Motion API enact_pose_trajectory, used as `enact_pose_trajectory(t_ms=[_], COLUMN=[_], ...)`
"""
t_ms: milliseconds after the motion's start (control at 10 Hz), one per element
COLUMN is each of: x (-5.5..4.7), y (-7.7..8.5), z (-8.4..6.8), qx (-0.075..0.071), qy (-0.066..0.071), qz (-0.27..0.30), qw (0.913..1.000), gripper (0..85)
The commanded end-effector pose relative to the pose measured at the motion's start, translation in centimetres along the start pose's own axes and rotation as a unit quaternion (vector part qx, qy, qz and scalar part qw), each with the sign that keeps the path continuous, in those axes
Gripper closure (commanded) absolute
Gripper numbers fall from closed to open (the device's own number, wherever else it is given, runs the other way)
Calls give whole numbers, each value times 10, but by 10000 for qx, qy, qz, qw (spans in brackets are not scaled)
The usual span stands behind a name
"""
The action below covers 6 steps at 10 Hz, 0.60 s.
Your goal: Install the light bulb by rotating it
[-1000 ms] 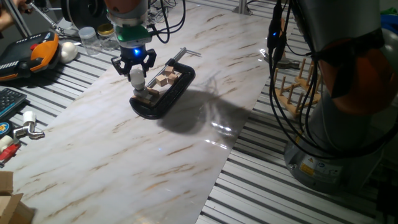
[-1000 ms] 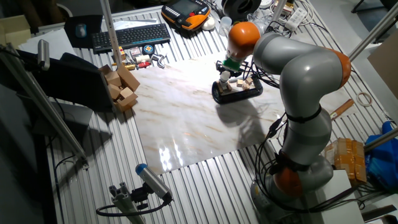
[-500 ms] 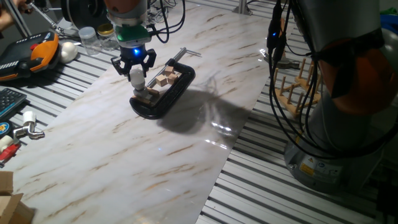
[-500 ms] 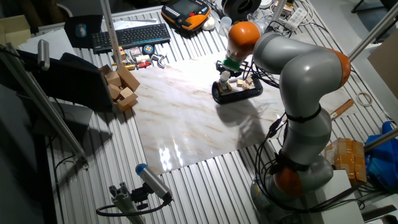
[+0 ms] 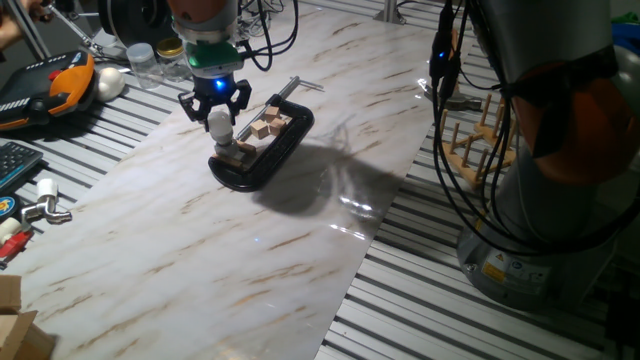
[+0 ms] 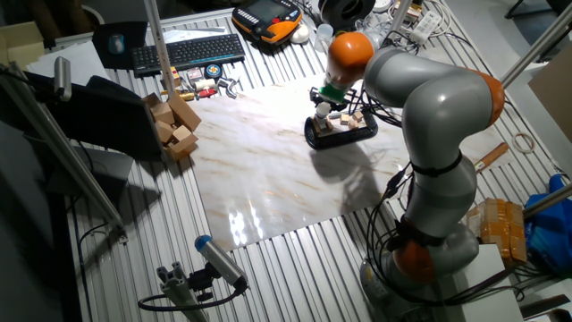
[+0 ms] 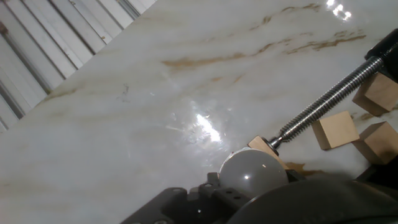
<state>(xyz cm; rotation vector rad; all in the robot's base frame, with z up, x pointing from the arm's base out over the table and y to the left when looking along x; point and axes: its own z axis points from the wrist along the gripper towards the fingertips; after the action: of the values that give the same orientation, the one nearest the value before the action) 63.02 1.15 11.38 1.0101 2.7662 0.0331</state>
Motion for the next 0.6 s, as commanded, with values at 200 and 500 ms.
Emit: enact_pose_trajectory(t_ms=[200,500], x=[0,-2], y=[0,0], z=[0,-2], qx=[-35,-48], qy=[-41,-80], qz=[48,14], qw=[10000,10000], gripper=[170,170])
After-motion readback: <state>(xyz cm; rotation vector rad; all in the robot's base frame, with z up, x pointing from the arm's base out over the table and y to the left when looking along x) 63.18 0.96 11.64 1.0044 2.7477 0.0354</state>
